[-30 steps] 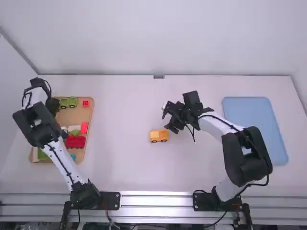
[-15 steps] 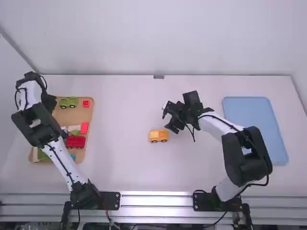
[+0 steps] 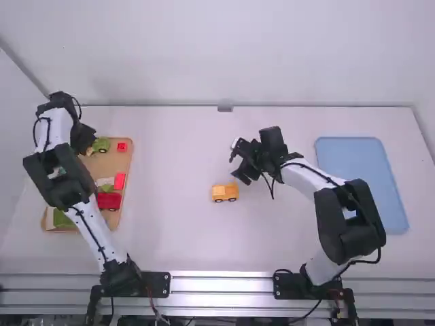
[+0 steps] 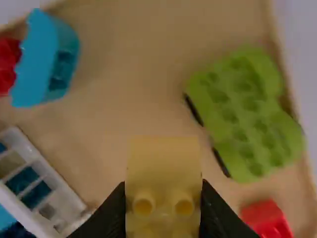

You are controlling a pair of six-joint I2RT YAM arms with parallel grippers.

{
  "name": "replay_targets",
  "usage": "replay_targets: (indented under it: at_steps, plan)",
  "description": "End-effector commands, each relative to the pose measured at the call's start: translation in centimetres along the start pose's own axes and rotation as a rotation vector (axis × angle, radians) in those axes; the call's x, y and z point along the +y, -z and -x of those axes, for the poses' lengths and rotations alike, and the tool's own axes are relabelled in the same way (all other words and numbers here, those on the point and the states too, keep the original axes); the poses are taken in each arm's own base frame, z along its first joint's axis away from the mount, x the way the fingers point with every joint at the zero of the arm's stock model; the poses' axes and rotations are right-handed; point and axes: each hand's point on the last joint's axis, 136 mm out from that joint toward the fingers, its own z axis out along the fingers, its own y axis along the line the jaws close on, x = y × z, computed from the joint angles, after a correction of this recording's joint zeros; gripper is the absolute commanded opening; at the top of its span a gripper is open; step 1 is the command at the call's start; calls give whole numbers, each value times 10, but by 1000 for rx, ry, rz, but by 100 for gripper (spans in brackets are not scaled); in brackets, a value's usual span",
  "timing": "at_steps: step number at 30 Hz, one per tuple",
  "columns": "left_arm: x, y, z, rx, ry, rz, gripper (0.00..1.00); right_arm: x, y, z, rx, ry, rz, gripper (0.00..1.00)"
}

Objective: Assemble lego blocks to make yellow taxi

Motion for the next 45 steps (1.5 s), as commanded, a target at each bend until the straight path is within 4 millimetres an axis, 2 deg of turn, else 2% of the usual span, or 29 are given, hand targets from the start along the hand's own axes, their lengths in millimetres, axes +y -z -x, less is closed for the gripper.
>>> replay_targets:
  at_steps: [1,3,6,8,9,11,12,13,15,16,18,19,22,25,26,28,30,32,34,35,41,45]
  plan:
    - [-22,48,-16,-67,-107,-91,2,-9,8,16,-47,-37,-22,99]
    - [-39,66,-36,-110,-200,-167,2,-9,8,23,-77,-22,-23,99]
    - [-72,92,-71,-153,-435,-321,2,-13,10,35,-131,-5,-27,99]
    - [-103,117,-117,-171,-690,-479,2,-27,13,48,-185,-78,-79,98]
    - [-109,122,-128,-172,-746,-508,2,-30,15,50,-196,-95,-92,99]
    - [-128,138,-173,-172,-966,-611,2,-44,20,58,-239,-159,-131,99]
    - [-137,144,-197,-170,-1078,-640,2,-49,23,61,-263,-189,-140,99]
    - [-140,146,-207,-168,-1119,-649,2,-52,24,62,-272,-203,-147,99]
    - [-147,152,-249,-159,-1297,-666,2,-61,33,63,-294,-260,-167,98]
    - [-148,155,-267,-156,-1367,-666,2,-64,39,63,-299,-279,-175,99]
    - [-149,157,-284,-153,-1438,-669,2,-67,45,63,-306,-295,-184,99]
    - [-149,159,-313,-141,-1553,-682,2,-68,58,63,-320,-299,-206,99]
    - [-146,160,-354,-117,-1704,-697,2,-71,80,57,-328,-312,-303,99]
    - [-142,160,-382,-99,-1774,-712,2,-70,104,46,-327,-352,-441,98]
    - [-142,158,-399,-93,-1811,-726,2,-65,122,38,-336,-382,-534,99]
    - [-142,156,-412,-91,-1847,-737,2,-60,134,32,-348,-412,-595,99]
    - [-138,152,-439,-68,-1942,-772,2,-49,158,19,-383,-465,-698,99]
    - [-134,149,-454,-51,-1997,-781,2,-42,170,12,-404,-487,-745,99]
    - [-130,144,-481,-51,-2072,-791,2,-26,193,-1,-457,-524,-821,99]
    - [-130,143,-482,-52,-2074,-792,2,-26,194,-2,-460,-525,-826,98]
    - [-125,124,-530,-25,-2191,-812,2,2,234,-25,-597,-541,-956,98]
    - [-124,110,-552,-61,-2278,-782,2,12,249,-32,-682,-541,-987,98]
